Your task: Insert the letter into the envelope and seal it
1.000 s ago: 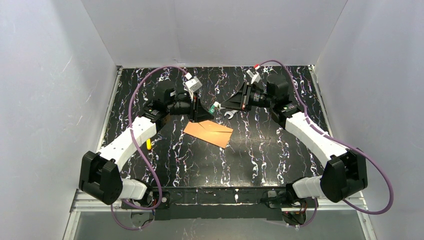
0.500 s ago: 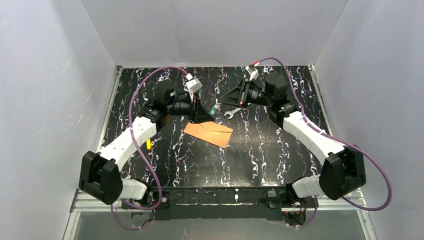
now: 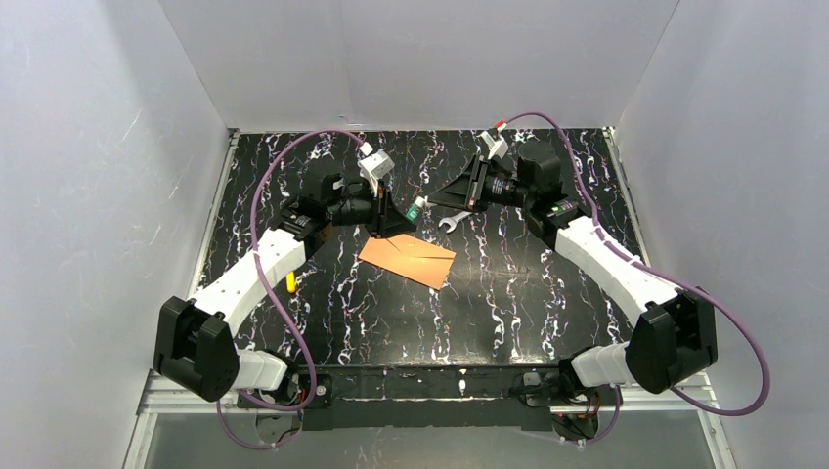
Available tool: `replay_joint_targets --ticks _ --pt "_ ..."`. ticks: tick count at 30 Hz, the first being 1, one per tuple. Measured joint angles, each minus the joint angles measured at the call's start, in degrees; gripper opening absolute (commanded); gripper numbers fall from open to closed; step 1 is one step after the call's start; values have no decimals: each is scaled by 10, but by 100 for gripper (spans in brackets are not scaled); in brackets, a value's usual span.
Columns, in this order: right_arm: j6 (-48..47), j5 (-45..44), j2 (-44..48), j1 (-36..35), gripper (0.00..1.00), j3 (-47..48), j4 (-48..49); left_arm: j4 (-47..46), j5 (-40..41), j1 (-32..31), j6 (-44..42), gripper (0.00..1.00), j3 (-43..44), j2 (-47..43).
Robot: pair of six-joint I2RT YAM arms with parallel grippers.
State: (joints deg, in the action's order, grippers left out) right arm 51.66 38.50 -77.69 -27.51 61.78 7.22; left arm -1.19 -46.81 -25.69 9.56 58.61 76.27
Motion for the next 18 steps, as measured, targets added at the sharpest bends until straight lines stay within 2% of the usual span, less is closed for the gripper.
replay_joint_targets --ticks 6,18 --pt "-25 -14 2 0 1 15 -42 -7 19 0 12 0 0 -1" --pt "4 -23 -13 0 1 15 -9 -18 -21 1 20 0 0 -1"
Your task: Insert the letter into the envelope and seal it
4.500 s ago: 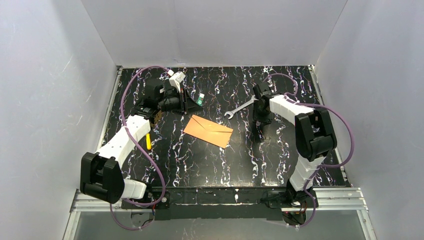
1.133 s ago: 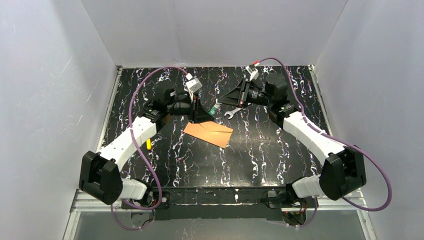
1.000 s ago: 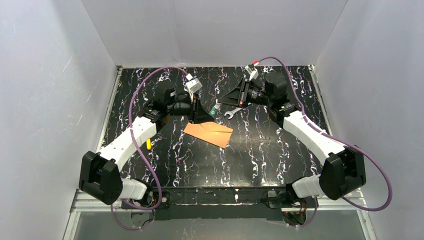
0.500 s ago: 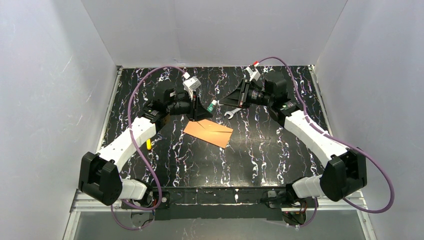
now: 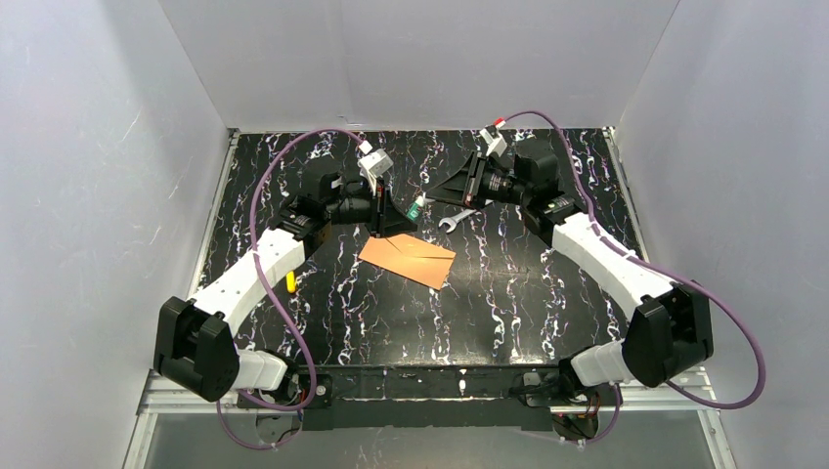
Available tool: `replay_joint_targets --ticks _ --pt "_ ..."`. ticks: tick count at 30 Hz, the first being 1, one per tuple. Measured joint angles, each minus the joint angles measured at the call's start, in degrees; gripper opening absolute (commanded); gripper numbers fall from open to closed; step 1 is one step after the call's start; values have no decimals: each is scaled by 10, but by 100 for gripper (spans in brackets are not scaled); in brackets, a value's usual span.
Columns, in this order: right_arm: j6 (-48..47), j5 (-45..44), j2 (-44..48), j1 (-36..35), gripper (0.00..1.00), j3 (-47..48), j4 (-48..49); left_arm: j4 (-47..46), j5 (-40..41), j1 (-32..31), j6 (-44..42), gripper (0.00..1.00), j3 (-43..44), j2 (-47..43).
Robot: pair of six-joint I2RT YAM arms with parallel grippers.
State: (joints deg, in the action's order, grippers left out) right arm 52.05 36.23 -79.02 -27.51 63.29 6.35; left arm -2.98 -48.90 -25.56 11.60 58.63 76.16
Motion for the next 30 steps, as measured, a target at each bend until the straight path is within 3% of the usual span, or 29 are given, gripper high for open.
replay_joint_targets --ticks 7,16,30 --pt "-5 30 -21 0 1 31 -28 12 -3 2 -49 0 3 0" --pt "-73 89 -58 -6 1 88 -144 136 -2 0 -209 0 43 2" --pt "-169 96 -123 -31 1 169 -272 307 40 -5 -366 0 122 36"
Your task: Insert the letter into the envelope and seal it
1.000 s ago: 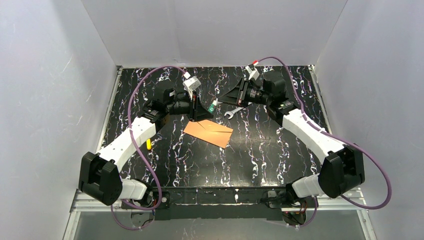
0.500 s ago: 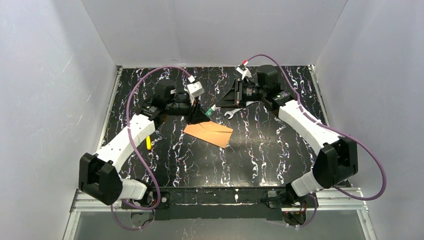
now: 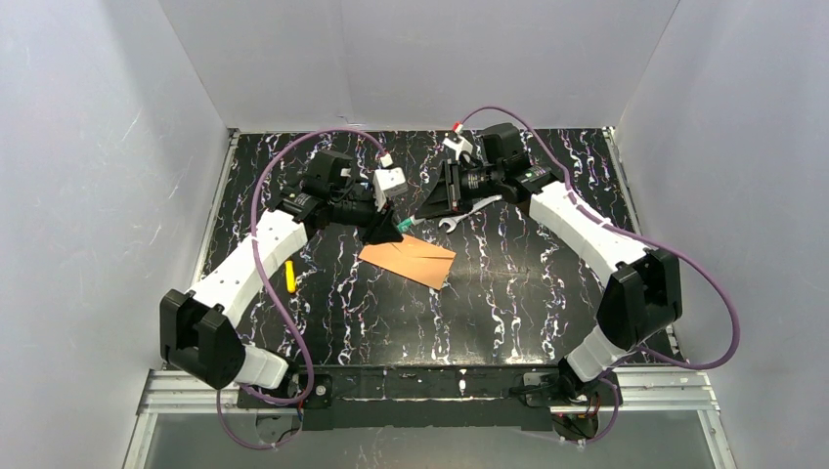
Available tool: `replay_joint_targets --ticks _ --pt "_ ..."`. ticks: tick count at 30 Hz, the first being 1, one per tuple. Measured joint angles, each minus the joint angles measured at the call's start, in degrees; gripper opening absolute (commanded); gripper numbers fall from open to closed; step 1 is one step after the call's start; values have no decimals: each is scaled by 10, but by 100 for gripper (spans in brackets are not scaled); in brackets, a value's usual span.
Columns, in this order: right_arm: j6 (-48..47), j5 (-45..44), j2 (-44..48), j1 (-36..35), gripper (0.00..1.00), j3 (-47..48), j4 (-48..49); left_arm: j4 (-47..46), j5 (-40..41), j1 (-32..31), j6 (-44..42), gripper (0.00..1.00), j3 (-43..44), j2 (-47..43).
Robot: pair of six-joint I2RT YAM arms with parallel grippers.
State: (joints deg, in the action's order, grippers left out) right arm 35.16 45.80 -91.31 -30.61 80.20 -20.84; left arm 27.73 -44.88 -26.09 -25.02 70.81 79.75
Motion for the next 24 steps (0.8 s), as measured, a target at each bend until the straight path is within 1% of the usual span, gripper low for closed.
replay_joint_targets --ticks 3,6,13,19,24 --pt "-12 -2 -5 -4 1 2 -11 7 4 -3 -2 0 2 4" --pt "-10 -2 -5 -5 1 2 -9 -3 5 -4 21 0 2 5" --pt "9 -19 2 -5 1 -44 63 -19 5 -4 93 0 2 32" --pt "-23 -44 -3 -9 1 -54 71 -2 5 -5 107 0 22 72" --pt "-30 -64 -3 -15 1 -85 109 16 43 -8 119 0 30 86"
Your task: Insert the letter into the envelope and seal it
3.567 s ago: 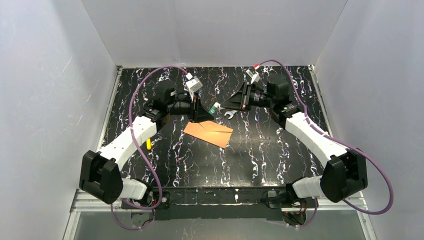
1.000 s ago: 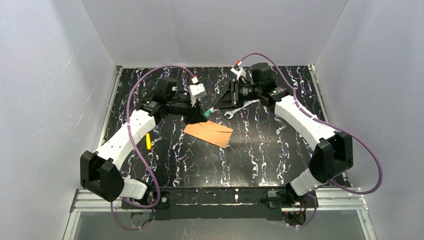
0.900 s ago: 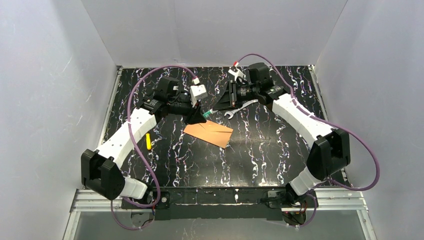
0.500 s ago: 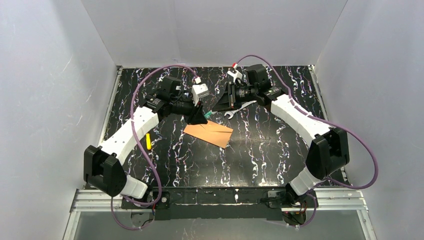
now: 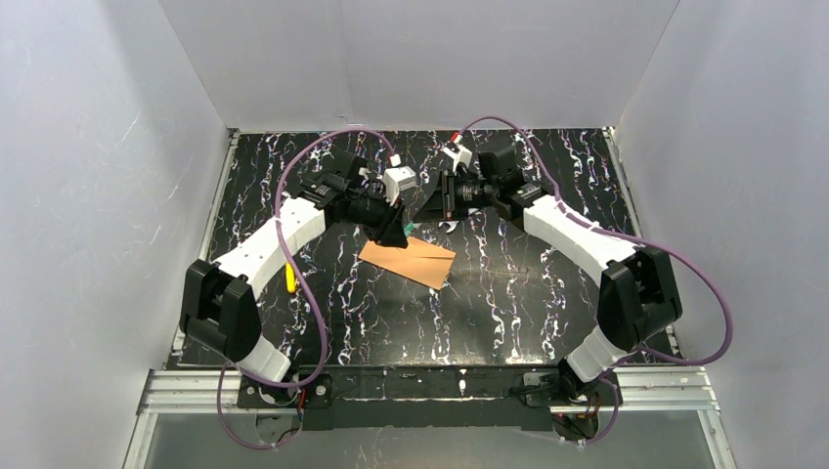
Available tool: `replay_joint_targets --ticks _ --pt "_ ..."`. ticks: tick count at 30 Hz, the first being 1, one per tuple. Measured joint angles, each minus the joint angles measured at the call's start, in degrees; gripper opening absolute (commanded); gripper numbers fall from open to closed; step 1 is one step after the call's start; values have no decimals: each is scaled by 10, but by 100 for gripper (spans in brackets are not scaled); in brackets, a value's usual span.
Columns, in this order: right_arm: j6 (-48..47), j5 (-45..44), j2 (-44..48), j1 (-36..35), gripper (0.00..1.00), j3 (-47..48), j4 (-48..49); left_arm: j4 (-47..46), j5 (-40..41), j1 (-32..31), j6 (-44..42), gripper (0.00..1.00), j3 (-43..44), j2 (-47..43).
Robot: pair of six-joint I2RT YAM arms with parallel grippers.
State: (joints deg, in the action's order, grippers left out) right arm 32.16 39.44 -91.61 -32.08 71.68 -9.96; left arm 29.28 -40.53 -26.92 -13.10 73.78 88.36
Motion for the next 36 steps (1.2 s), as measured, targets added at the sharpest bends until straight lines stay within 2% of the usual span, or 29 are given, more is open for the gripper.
replay_joint_targets --ticks 12,21,27,30,33,34,36 --pt "-7 -56 0 -21 1 -66 96 12 54 0 42 0 7 26" --pt "-7 -57 -2 -21 1 -88 151 95 28 10 28 0 83 77" --pt "5 -54 -7 -21 1 -78 163 91 -5 23 42 0 82 78" --pt "7 -72 -8 -21 1 -61 153 14 -25 26 55 0 46 64" --pt "12 -84 -7 -18 17 -37 121 -73 -47 32 75 0 -6 35" --pt "16 -85 -6 -16 27 -29 111 -107 -53 36 82 0 -28 19" --pt "36 -85 -3 -13 55 -14 92 -168 -62 43 95 0 -69 -13"
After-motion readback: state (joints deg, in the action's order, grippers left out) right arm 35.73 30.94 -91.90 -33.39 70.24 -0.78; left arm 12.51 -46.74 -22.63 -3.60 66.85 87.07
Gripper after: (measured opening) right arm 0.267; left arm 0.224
